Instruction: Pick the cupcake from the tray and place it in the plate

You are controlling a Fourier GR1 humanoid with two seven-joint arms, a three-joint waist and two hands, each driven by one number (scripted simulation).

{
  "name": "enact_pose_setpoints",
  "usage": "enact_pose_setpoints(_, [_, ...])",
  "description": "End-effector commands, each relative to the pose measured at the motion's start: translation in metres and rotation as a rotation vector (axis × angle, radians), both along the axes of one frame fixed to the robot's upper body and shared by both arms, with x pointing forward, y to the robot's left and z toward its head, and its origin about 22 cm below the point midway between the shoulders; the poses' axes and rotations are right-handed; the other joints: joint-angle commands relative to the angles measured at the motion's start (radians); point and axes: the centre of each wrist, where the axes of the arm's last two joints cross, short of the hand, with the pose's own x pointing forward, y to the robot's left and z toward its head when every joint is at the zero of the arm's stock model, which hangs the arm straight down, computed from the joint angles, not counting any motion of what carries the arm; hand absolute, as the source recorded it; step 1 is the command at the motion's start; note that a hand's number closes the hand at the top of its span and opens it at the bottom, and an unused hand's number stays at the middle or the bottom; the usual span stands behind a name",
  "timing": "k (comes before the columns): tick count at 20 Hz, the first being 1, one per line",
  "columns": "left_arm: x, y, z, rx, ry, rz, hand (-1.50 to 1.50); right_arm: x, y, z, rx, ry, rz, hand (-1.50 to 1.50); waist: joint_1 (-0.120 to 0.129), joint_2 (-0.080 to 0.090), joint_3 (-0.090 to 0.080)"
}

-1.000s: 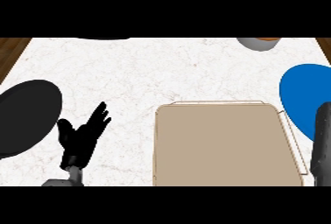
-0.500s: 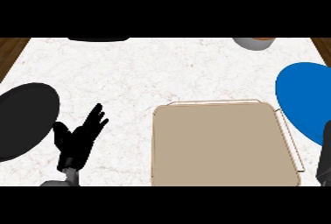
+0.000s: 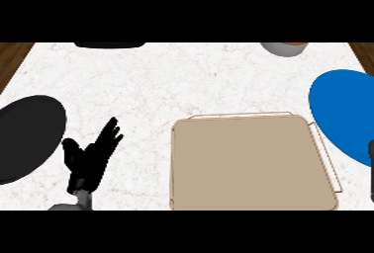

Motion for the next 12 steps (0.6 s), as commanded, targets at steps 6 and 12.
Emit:
enact_pose_setpoints(6, [-0.003, 0.003, -0.006, -0.007, 0.065, 0.001, 0.00, 0.005, 0.012, 0.006, -0.248, -0.312, -0.031, -1.50, -0.005, 0.001, -0.004])
enact_pose_setpoints(12, [-0.001, 0.010, -0.003, 0.014, 0.063, 0.032, 0.00, -0.010, 0.040, -0.005, -0.186, -0.446, -0.014, -1.50, -0.022, -0.007, -0.007])
